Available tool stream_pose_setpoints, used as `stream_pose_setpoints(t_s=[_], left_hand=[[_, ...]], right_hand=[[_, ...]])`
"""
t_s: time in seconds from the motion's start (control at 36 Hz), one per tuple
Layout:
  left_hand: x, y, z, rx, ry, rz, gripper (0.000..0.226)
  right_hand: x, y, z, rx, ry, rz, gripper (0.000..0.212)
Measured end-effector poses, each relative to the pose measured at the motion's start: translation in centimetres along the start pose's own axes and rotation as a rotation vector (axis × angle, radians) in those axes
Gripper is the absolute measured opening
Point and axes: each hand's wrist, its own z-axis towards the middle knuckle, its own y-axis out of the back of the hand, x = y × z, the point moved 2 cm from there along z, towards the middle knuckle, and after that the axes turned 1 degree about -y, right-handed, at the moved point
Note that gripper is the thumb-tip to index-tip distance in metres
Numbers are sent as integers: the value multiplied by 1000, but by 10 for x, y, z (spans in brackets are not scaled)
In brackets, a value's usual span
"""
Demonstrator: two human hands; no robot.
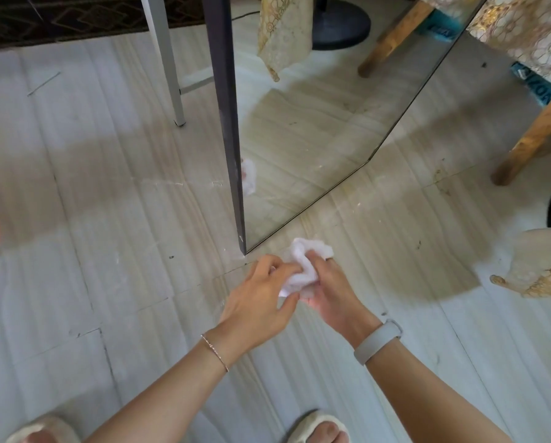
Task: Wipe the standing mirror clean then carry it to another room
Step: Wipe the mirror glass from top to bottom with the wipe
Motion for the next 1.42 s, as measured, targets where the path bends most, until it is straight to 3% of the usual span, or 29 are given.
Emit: stream_pose_setpoints(t_s=[0.08, 0.14, 0.22, 0.28, 0.33, 0.39, 0.44, 0.53, 0.61, 0.69, 0.81, 0.89, 0.94, 1.0, 1.08, 1.14, 1.19, 1.25, 1.36, 1.42], left_hand=[[7, -4, 1, 82, 11, -6, 43], [11, -3, 2, 82, 20, -117, 44], [21, 1, 2, -106, 64, -179, 38], [28, 8, 2, -327, 204, -226, 16], [30, 16, 3, -473, 321, -373, 20], [32, 21, 10, -511, 331, -481, 38], [30, 26, 19, -510, 291, -519, 48], [26, 31, 31, -537, 253, -440, 34], [23, 34, 36, -583, 239, -311, 17], [28, 34, 37, -589, 219, -229, 14], [30, 36, 37, -588, 169, -176, 14], [27, 39, 38, -560, 115, -192, 25], [34, 36, 41, -561, 133, -210, 33], [34, 37, 41, -542, 121, -220, 35], [38, 42, 40, -508, 96, -205, 34], [41, 45, 39, -500, 85, -170, 35], [41, 46, 39, -481, 74, -136, 37], [40, 48, 40, -474, 64, -129, 37], [43, 48, 41, -511, 57, -122, 39], [43, 47, 39, -507, 57, -118, 42]], right_hand=[[7, -3, -3, 206, -51, 40, 44], [7, 4, 3, 166, -34, 50, 39], [17, 20, 22, -136, 21, -4, 24], [35, 35, 37, -319, 95, -64, 22], [56, 52, 54, -453, 144, -80, 15], [77, 73, 75, -585, 174, -130, 13], [94, 87, 91, -691, 198, -241, 26], [118, 97, 109, -804, 195, -424, 30], [139, 100, 129, -769, 194, -388, 34], [155, 100, 139, -725, 205, -465, 45], [172, 107, 140, -725, 187, -638, 40], [187, 99, 138, -761, -76, -1197, 18], [190, 114, 176, -721, -196, -1440, 29], [190, 150, 224, -650, -146, -1593, 42], [172, 122, 202, -600, -56, -1361, 30], [155, 88, 166, -466, -6, -940, 6], [141, 81, 132, -289, -71, -641, 15], [136, 89, 114, -156, -105, -619, 13], [154, 111, 131, -526, 80, -350, 5], [155, 104, 137, -559, 172, -292, 17]])
